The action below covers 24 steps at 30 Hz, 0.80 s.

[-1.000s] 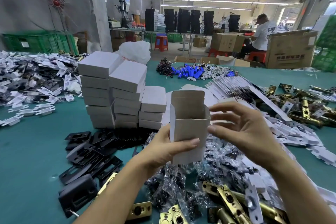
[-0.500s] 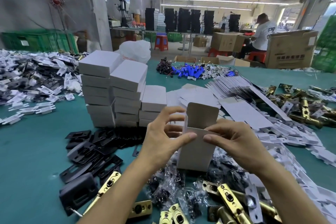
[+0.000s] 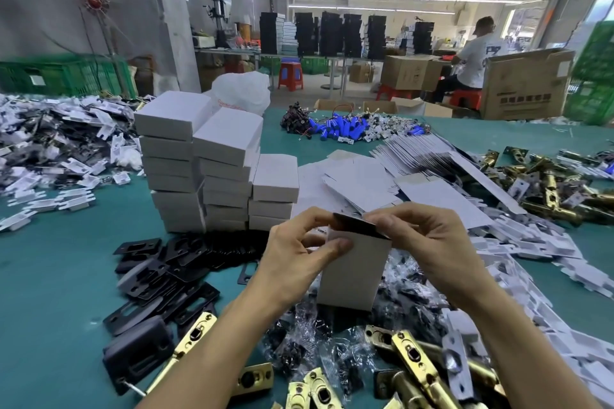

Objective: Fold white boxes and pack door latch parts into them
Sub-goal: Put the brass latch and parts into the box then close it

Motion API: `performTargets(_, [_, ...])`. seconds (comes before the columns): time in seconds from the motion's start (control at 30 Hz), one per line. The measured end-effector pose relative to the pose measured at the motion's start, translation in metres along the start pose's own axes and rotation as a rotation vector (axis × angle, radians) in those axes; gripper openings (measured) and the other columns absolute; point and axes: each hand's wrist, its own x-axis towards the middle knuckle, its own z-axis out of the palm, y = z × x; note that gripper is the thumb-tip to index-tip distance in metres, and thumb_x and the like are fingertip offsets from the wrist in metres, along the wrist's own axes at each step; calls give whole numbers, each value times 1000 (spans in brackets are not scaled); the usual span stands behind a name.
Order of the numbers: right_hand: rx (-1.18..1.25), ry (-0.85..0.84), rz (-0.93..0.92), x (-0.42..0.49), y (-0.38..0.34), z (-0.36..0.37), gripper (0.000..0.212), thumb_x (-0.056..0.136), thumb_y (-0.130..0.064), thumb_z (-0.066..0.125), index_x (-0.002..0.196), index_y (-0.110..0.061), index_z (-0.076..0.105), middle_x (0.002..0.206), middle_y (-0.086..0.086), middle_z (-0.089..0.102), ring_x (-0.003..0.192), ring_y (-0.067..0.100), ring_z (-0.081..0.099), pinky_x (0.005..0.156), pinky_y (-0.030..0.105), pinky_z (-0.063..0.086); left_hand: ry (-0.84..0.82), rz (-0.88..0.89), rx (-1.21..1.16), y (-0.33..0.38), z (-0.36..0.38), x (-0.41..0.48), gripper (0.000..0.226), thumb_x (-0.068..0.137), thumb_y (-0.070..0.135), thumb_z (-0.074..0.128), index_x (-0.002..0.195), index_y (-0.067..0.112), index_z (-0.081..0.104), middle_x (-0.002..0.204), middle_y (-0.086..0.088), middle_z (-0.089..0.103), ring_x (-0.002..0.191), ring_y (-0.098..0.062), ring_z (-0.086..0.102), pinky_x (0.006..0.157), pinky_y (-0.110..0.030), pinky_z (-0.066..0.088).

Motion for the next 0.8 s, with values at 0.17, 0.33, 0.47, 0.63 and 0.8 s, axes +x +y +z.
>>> performTargets(0.17, [-113,19,-31,-1,1,-2,19,73,-29,74,91,-24,77,92,-4,77,90,14,72,78,25,58,-2,-43,-163,2,0,1,32,76,24,82,95,38,59,113,-12,74,98,-35,73,84,-49,61])
performTargets(0.33, [-209,78,-35,0,3,0,14,75,-28,78,88,-23,77,87,-6,77,84,14,73,75,30,59,42,21,-89,3,4,1,33,76,45,77,107,44,66,110,-4,75,95,-23,74,81,-37,60])
performTargets(0.47, [-288,97,-57,1,0,3,10,76,-15,83,81,-21,77,80,-6,76,77,10,72,69,25,57,135,58,-53,7,7,3,13,85,42,75,97,36,72,99,-3,76,89,-20,74,77,-38,60])
performTargets(0.63, [-235,-3,-39,0,-5,3,16,71,-31,77,83,-20,79,88,-5,77,83,12,73,79,32,60,107,76,19,12,3,2,12,94,14,68,94,24,75,100,1,76,93,-14,72,79,-38,59])
performTargets(0.8, [-175,-115,56,-2,-3,-7,29,66,-33,78,93,-21,80,100,-6,77,89,13,74,82,30,60,50,53,30,10,-2,-1,16,75,46,72,85,34,73,114,8,75,104,-11,71,81,-35,61])
